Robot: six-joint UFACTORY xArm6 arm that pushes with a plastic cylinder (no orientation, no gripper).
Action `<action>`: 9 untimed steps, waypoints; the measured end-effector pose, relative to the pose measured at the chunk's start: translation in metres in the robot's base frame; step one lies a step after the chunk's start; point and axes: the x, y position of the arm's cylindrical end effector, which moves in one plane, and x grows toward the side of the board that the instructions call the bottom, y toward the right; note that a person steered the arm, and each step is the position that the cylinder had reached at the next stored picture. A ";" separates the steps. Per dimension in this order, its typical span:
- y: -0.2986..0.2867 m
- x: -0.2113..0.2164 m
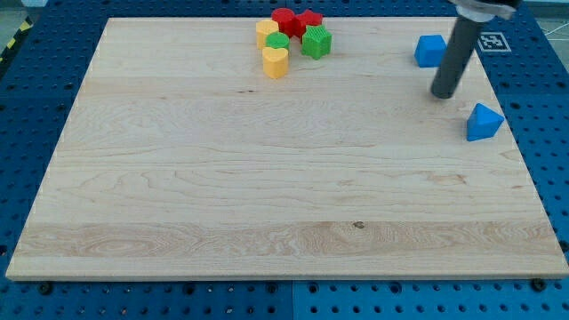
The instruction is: Slide the blue triangle towards the bottom right of the board
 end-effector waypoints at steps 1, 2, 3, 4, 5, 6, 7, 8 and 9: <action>0.009 0.001; 0.009 0.003; 0.008 0.025; 0.008 0.063; 0.008 0.093; 0.008 0.119; 0.008 0.134; 0.014 0.087; 0.068 0.080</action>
